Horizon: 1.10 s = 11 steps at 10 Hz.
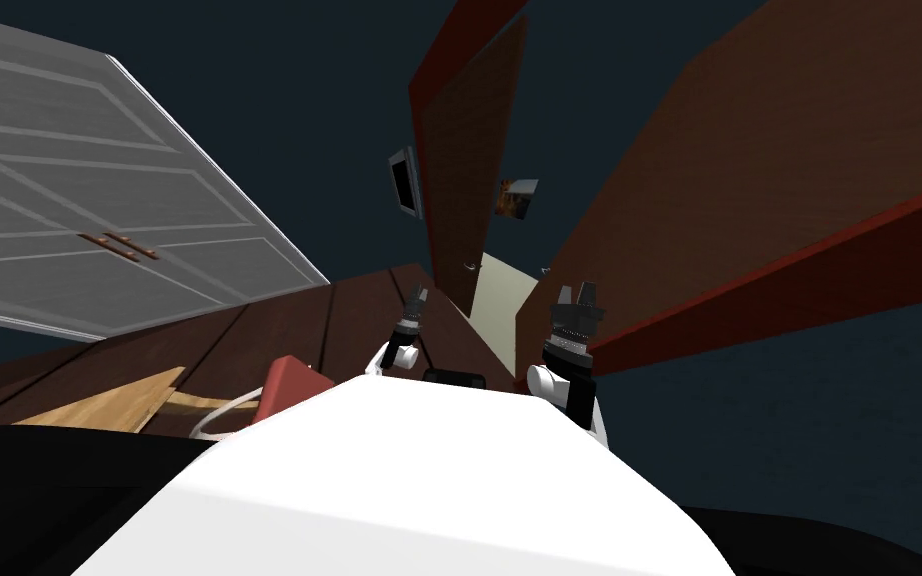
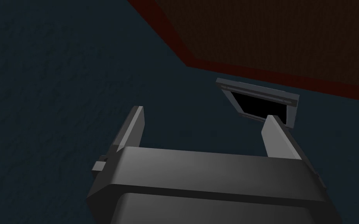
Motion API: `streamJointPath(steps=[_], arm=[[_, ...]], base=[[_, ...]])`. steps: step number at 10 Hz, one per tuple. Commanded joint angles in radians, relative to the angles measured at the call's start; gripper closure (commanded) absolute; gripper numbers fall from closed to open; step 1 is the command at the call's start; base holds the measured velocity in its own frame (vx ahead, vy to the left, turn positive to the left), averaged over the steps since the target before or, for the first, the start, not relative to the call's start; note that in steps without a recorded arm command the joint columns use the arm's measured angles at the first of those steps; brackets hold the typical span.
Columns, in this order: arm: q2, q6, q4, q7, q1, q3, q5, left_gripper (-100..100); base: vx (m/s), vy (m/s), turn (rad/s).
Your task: Push the door open
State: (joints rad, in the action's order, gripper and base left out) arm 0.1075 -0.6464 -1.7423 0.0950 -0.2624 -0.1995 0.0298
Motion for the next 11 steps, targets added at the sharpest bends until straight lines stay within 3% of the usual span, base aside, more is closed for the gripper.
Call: streamJointPath(steps=[1,7,11], arm=[[0.004,-0.003,0.044,-0.001,0.016,-0.016,0.009,-100],[0.005,-0.017,0.154,-0.001,0.057,-0.055,0.027,-100],[0.004,-0.031,0.264,-0.001,0.097,-0.094,0.045,-100]], base=[[0.125,0.078,-0.106],[0.100,0.058,-0.072],[0.120,0.071,-0.099]])
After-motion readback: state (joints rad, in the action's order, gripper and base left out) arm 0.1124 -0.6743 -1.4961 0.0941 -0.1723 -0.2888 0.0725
